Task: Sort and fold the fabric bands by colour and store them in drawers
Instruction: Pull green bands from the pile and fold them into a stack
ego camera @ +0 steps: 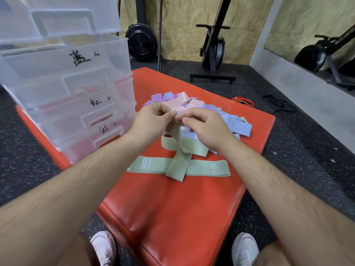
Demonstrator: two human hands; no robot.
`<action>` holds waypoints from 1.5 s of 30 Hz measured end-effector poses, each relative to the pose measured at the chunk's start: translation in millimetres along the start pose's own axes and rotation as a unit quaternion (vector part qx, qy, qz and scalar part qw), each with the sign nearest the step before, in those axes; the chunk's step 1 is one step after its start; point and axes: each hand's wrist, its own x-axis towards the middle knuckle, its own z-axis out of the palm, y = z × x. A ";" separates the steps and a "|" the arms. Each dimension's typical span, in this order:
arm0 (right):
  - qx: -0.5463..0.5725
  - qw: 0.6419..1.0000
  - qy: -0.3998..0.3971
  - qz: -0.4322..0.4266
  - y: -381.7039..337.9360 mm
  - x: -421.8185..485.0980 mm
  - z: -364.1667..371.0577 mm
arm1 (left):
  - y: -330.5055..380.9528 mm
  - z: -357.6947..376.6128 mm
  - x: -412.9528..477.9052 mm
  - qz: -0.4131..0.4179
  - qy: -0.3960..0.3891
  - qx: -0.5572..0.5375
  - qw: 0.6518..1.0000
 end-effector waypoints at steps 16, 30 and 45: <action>-0.063 0.992 -0.110 -0.016 0.9 9.8 26.8 | -7.8 -42.1 -9.3 0.066 0.031 0.063 0.995; -0.173 0.966 -0.174 0.082 9.2 -6.7 -42.1 | -32.2 -88.1 4.6 -0.061 0.076 -0.028 0.995; -0.298 0.918 -0.236 0.112 28.8 -40.3 -70.0 | -61.2 -92.4 -5.7 -0.102 0.086 -0.045 0.990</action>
